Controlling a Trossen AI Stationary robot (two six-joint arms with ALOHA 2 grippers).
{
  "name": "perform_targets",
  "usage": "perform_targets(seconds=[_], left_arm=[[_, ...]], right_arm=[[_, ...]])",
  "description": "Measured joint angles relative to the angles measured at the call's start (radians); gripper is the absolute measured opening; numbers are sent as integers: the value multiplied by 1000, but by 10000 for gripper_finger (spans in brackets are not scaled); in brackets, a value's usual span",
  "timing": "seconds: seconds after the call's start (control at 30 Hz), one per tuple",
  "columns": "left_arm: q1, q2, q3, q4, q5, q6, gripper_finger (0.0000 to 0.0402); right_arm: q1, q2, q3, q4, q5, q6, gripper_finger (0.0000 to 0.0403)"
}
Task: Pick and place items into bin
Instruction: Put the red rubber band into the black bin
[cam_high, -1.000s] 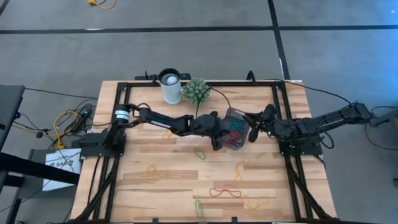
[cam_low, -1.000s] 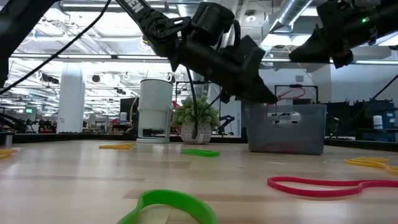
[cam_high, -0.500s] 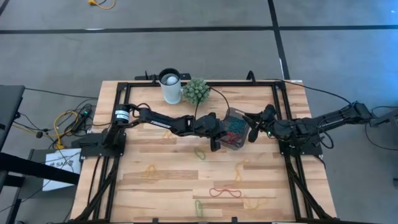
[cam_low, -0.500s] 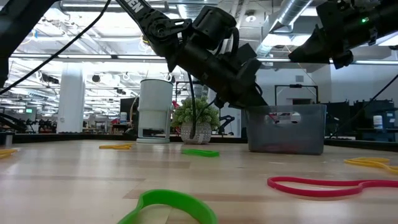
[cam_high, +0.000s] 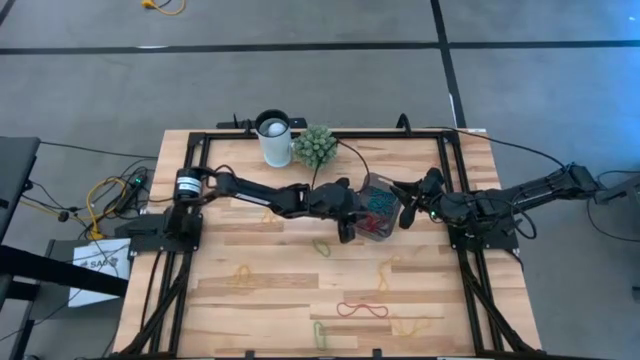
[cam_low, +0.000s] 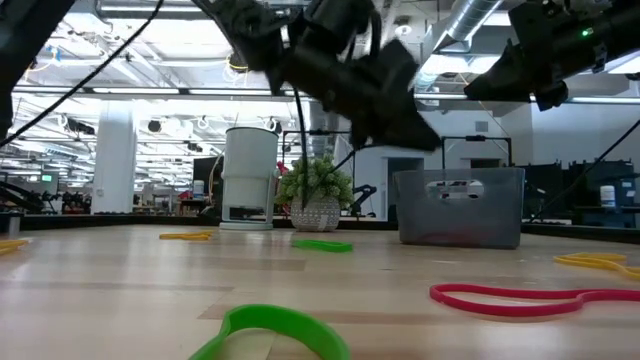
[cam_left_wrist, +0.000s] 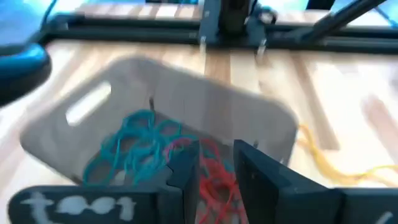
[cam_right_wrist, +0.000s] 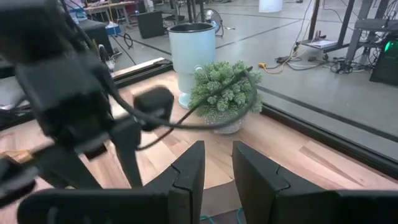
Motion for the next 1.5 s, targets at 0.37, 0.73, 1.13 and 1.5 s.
perform_targets(seconds=[0.37,0.73,1.13,1.5], left_arm=[[-2,-302,139,-454,-26,31,88],[-132,-666,141,-861,-381,-21,88],[-498,-767,141,-1387,-750,-437,88],[-713,-782,111,-1819,-858,-828,88]], right_arm=[[124,-28,1,83,-71,-115,77],[368,88,2,374,-290,-287,77],[369,572,300,284,-367,-190,77],[408,996,741,-402,-660,319,77]])
